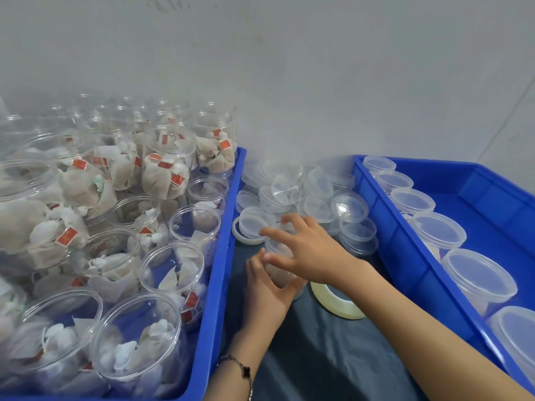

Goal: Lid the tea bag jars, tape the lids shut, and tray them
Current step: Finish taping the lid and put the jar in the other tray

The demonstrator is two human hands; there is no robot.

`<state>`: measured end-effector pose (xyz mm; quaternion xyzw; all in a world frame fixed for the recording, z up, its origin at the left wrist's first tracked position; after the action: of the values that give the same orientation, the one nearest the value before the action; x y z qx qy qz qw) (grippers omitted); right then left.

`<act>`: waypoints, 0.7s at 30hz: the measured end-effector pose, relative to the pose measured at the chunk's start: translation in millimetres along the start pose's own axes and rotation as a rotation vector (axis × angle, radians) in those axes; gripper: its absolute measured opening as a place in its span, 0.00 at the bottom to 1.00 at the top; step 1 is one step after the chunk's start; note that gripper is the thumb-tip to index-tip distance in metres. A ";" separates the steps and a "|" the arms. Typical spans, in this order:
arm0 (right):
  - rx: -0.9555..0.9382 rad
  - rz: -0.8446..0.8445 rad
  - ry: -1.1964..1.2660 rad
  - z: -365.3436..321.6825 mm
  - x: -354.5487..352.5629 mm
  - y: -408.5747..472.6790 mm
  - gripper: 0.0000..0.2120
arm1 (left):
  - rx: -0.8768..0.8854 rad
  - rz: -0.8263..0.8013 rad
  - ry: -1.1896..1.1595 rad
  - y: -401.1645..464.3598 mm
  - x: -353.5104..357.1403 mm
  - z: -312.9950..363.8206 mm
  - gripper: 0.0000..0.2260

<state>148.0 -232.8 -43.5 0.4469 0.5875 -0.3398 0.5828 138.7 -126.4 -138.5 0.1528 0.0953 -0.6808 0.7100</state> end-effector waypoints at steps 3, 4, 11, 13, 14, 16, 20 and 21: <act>0.004 0.052 -0.111 -6.7 6.8 -1.7 0.26 | -0.010 -0.009 -0.007 -0.2 0.1 -1.1 0.36; 0.015 0.061 -0.135 -7.8 9.2 -2.5 0.26 | -0.015 -0.011 -0.013 -0.1 0.3 -1.5 0.35; 0.355 -0.164 -0.440 -39.6 1.7 19.2 0.41 | -0.005 -0.018 0.002 0.1 0.1 4.1 0.19; 0.354 -0.379 -0.402 -43.7 -10.6 27.0 0.37 | -0.021 -0.015 -0.003 -0.6 -1.8 5.7 0.22; 0.336 -0.425 -0.319 -43.3 -18.4 29.9 0.28 | -0.042 -0.017 -0.019 -0.6 -2.0 5.0 0.25; 0.338 -0.392 -0.260 -41.6 -38.7 31.8 0.15 | -0.069 -0.021 -0.038 -1.2 -1.0 2.2 0.30; 0.160 -0.222 -0.108 -25.5 -44.3 27.0 0.26 | -0.023 -0.002 -0.055 -2.8 -0.9 0.1 0.32; 0.050 -0.253 -0.065 -23.0 -40.6 24.7 0.30 | -0.020 -0.007 -0.060 -2.4 -0.9 -0.1 0.32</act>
<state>158.8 -207.7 1.7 0.3724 0.6113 -0.4395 0.5426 136.2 -125.6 -138.5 0.1247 0.0813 -0.6865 0.7118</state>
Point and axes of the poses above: each hand's wrist, its own y-axis towards the middle knuckle, its own x-axis out of the palm, z = x × y, the point moved 1 cm from there along y, towards the middle knuckle, and after that the axes turned 6 degrees about -x, right-handed, at the moved point
